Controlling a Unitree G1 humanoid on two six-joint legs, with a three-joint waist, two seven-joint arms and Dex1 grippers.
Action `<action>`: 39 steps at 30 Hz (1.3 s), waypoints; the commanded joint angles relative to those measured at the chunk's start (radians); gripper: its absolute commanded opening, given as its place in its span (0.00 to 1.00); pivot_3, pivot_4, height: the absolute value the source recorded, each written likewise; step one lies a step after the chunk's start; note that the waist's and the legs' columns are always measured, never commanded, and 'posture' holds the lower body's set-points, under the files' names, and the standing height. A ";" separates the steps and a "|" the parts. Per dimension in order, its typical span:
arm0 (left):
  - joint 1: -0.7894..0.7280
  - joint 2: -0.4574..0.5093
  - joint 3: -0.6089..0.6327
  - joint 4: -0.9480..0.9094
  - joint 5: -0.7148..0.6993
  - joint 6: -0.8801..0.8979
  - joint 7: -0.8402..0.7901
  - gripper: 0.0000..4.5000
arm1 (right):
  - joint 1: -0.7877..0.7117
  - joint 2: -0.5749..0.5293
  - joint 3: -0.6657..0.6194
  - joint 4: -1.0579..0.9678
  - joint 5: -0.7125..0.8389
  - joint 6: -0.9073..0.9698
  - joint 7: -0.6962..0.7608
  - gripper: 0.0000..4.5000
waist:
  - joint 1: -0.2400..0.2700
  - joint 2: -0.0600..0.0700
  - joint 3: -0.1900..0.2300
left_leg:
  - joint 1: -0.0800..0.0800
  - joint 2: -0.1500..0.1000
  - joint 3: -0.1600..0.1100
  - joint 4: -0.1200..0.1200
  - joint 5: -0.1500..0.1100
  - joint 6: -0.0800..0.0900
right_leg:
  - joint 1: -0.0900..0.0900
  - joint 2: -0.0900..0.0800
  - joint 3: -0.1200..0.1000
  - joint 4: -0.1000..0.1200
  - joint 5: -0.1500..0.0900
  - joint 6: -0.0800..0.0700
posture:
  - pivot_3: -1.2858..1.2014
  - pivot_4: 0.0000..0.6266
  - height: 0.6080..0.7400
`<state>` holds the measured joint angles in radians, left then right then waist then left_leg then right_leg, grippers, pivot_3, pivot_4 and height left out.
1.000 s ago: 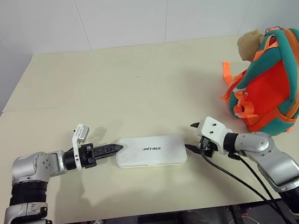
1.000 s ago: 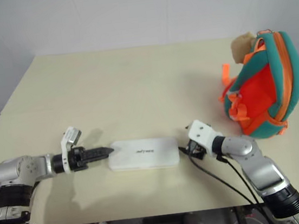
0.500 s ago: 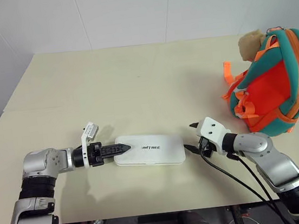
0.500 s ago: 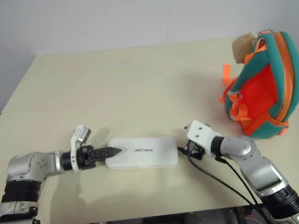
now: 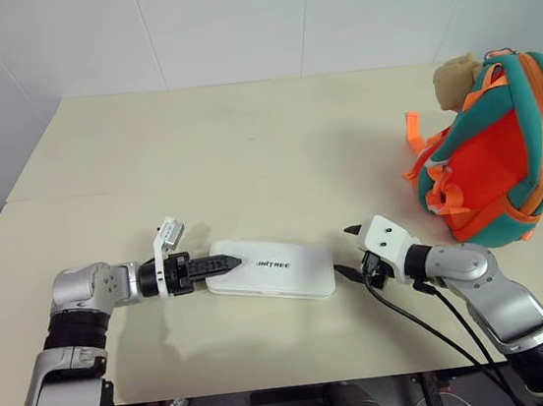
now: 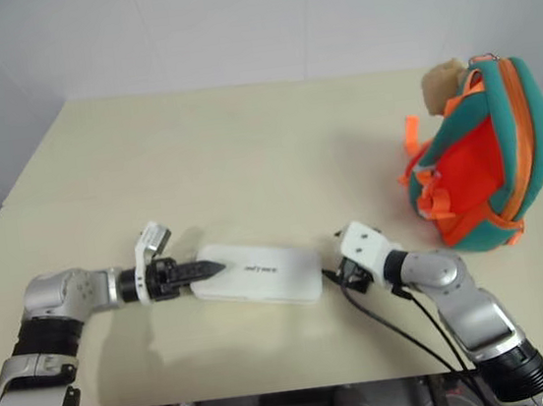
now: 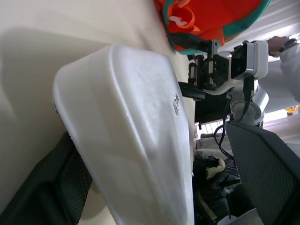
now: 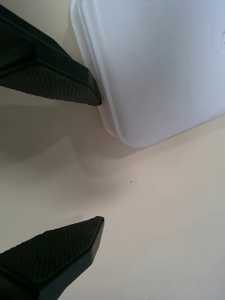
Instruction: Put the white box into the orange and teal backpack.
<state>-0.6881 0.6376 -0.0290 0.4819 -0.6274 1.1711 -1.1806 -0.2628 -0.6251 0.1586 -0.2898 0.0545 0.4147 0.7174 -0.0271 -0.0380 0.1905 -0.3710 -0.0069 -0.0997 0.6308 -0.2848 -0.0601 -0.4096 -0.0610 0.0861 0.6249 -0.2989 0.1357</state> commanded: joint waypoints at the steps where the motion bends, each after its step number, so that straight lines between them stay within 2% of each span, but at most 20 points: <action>1: -0.033 0.010 -0.012 0.001 0.018 -0.015 -0.019 0.72 | 0.002 -0.012 -0.027 -0.041 0.005 -0.013 0.002 1.00 | 0.000 0.000 0.000 | 0.000 0.000 0.000 0.000 0.000 0.000 | 0.000 0.000 0.000 0.000 0.000 0.000 | 0.52 0.24 1.00; 6: -0.048 0.012 -0.016 0.025 0.034 -0.018 -0.022 0.38 | 0.002 -0.010 -0.031 -0.039 0.006 -0.016 0.003 1.00 | 0.000 0.000 0.000 | 0.000 0.000 0.000 0.000 0.000 0.000 | 0.000 0.000 0.000 -0.001 0.000 0.000 | 0.52 0.24 1.00; 9: -0.054 0.018 -0.022 0.026 0.039 -0.016 -0.034 0.30 | 0.005 -0.012 -0.035 -0.039 0.007 -0.020 0.006 1.00 | 0.000 0.000 0.000 | 0.000 0.000 0.000 0.000 0.000 0.000 | 0.000 0.000 0.000 0.000 0.000 0.000 | 0.52 0.24 1.00; 16: -0.059 0.037 0.005 -0.035 0.015 0.023 -0.024 0.29 | 0.008 -0.025 -0.060 -0.039 0.015 -0.029 0.009 1.00 | -0.001 0.000 0.000 | 0.000 0.000 0.000 0.000 0.000 0.000 | 0.000 0.000 0.000 0.000 0.000 0.000 | 0.52 0.24 1.00; 23: -0.087 0.023 0.170 -0.086 -0.050 0.125 0.111 0.29 | 0.029 -0.030 -0.137 -0.077 0.044 -0.006 -0.001 1.00 | 0.000 0.000 0.000 | 0.000 0.000 -0.001 0.000 0.000 0.000 | 0.000 0.000 0.000 0.000 0.000 0.000 | 0.52 0.24 1.00; 30: -0.104 0.003 0.301 -0.072 -0.085 0.225 0.231 0.29 | 0.076 -0.013 -0.274 -0.164 0.176 0.073 -0.009 1.00 | 0.000 0.000 0.000 | -0.001 0.000 -0.001 -0.001 0.000 0.000 | 0.000 0.000 0.000 0.000 0.000 0.000 | 0.52 0.24 1.00; 34: -0.119 -0.017 0.398 -0.027 -0.106 0.362 0.313 0.29 | 0.152 0.017 -0.439 -0.258 0.236 0.167 -0.102 1.00 | 0.002 0.000 0.000 | -0.001 0.000 -0.001 -0.001 0.000 0.000 | 0.000 0.000 0.000 -0.001 0.000 0.000 | 0.52 0.24 1.00; 39: -0.128 -0.040 0.467 -0.002 -0.141 0.440 0.371 0.29 | 0.209 0.068 -0.485 -0.344 0.227 0.229 -0.225 1.00 | 0.002 0.000 0.000 | -0.001 0.000 -0.001 -0.001 0.000 0.000 | 0.000 0.000 0.000 -0.001 0.000 0.000 | 0.52 0.24 1.00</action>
<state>-0.7846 0.5988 0.4063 0.4841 -0.7144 1.5887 -0.8147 -0.0537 -0.5662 -0.2925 -0.5733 0.2716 0.6329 0.5369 -0.0248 -0.0382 0.1903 -0.3719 -0.0069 -0.1009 0.6299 -0.2848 -0.0603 -0.4099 -0.0613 0.0857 0.6244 -0.2988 0.1359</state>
